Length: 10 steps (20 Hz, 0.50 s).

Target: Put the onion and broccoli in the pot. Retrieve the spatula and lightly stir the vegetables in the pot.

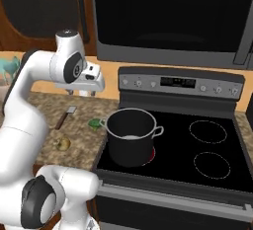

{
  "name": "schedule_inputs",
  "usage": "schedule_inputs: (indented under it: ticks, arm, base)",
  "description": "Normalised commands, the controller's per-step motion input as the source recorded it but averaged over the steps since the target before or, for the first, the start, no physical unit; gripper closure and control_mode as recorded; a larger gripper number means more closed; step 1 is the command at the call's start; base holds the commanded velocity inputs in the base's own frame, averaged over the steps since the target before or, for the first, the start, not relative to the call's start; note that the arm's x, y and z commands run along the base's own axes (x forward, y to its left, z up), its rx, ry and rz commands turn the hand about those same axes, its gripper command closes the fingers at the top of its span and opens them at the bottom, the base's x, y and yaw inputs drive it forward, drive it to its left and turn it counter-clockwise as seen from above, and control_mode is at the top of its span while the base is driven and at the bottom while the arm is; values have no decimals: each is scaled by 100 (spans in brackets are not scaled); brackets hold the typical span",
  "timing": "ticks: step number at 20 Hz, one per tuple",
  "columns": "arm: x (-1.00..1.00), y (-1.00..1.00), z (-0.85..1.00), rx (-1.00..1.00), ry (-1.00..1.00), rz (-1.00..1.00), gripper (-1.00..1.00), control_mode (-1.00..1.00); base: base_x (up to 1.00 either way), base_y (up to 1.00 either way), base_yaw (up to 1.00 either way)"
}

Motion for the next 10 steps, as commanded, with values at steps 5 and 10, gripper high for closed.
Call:
schedule_inputs:
  ticks: [5,10]
  arm:
    - [-1,37,0,-4,0,0,-100,-100]
    - [-27,78,-15,-16,0,0,-100,-100]
  base:
    - [7,5,0]
    - [0,0,0]
